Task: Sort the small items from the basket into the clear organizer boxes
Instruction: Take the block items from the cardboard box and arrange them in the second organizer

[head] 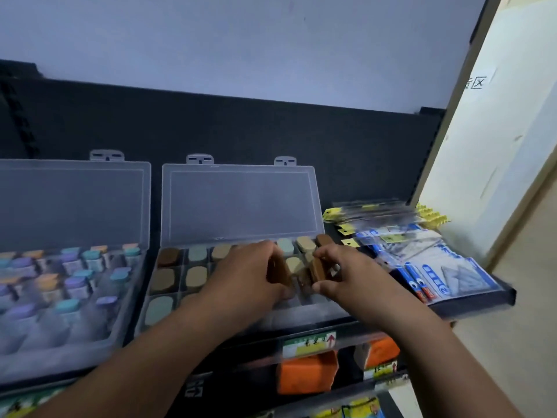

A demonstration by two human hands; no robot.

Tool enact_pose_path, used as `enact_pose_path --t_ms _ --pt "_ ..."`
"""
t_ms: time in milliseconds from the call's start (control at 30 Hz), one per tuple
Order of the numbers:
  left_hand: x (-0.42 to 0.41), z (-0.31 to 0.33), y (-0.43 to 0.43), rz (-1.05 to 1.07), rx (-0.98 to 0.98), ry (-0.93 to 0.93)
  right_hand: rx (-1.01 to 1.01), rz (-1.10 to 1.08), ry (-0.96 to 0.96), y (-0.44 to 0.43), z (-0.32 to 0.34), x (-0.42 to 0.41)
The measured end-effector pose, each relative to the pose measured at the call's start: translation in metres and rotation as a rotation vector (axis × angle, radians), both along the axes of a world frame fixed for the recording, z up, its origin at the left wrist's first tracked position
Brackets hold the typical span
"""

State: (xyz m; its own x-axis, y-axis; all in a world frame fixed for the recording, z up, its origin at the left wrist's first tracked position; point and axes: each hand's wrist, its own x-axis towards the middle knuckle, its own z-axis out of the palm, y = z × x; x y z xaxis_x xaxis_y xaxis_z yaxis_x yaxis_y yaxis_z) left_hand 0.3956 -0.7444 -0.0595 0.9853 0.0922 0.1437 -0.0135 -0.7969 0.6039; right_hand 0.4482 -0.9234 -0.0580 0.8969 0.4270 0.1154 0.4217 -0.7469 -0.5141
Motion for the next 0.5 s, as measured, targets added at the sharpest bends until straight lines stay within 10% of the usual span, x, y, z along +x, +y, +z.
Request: enact_pose_path --t_ms 500 --pt "0.017 -0.012 -0.004 -0.042 0.324 0.176 -0.269 0.121 0.092 0.014 -0.007 0.023"
